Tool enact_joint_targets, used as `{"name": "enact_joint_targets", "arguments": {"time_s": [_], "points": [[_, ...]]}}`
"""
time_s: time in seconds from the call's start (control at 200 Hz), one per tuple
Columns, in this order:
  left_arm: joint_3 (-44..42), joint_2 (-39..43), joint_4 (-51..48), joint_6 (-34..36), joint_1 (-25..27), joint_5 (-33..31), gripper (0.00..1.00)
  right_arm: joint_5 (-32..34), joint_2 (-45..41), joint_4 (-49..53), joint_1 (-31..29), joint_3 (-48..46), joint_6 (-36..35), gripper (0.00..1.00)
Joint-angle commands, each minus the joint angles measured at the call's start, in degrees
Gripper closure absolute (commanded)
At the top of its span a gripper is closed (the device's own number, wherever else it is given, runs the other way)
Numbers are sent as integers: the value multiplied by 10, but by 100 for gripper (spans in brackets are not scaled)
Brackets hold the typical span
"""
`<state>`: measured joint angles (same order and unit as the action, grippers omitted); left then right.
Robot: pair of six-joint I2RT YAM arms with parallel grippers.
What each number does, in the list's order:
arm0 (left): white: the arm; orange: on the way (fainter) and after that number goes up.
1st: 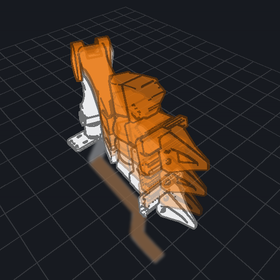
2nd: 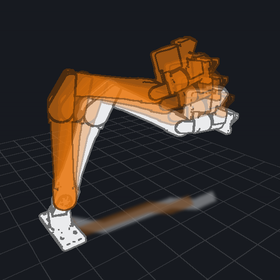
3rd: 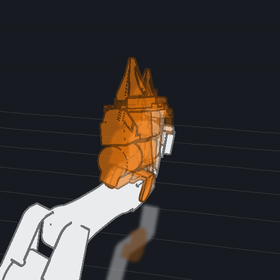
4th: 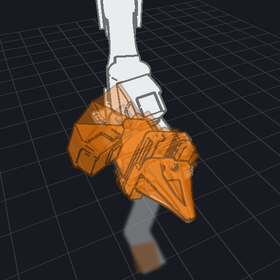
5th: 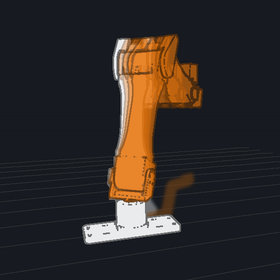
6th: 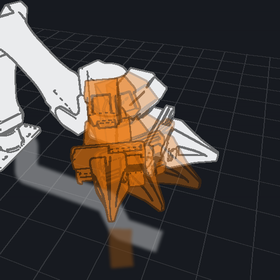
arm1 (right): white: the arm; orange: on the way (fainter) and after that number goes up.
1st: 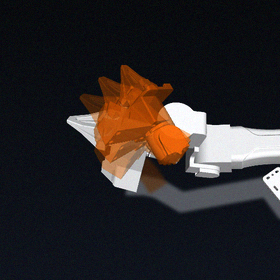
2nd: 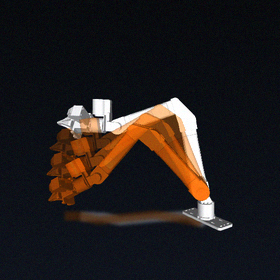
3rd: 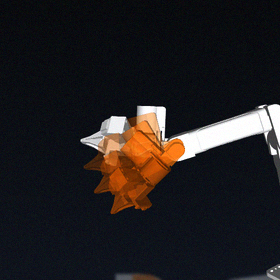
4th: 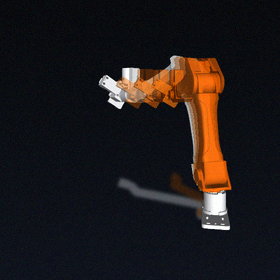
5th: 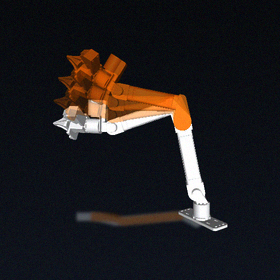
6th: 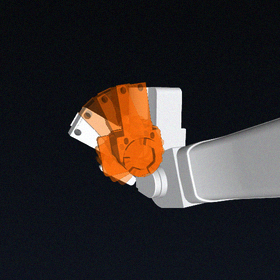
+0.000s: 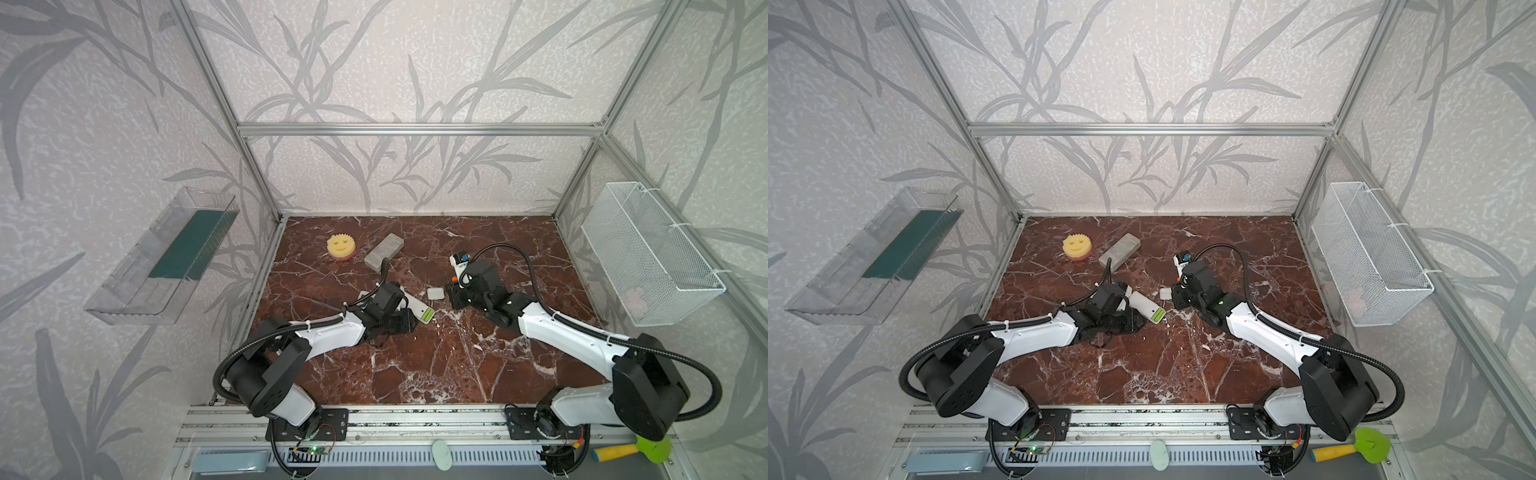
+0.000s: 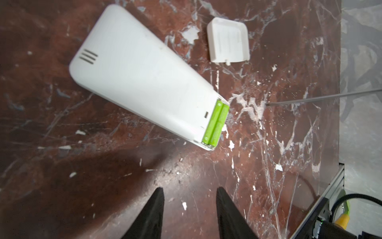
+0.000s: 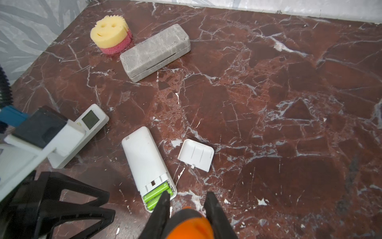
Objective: Unload the batteries from the remote control
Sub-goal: 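Grasp the opened remote with the left gripper while the right holds the screwdriver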
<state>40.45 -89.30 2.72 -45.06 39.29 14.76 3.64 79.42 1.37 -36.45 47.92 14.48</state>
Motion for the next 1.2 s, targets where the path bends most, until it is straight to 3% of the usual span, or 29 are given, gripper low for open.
{"name": "enact_joint_targets", "arguments": {"time_s": [0.0,0.375,0.55,0.71,0.87,1.195], "points": [[12,-43,64,-37,-20,17,57,21,12,-61,0,12,-25,100],[70,-114,80,-21,-82,71,59,2,65,-78,-1,19,5,100],[61,-117,87,-28,-84,89,59,-4,59,-74,-4,19,52,100],[37,-114,109,-48,-84,101,59,39,39,-65,-34,12,76,100],[24,-112,116,-53,-81,105,59,76,25,-85,-68,-6,82,100],[16,-116,124,-63,-71,105,60,84,39,-71,-82,-5,89,100]]}}
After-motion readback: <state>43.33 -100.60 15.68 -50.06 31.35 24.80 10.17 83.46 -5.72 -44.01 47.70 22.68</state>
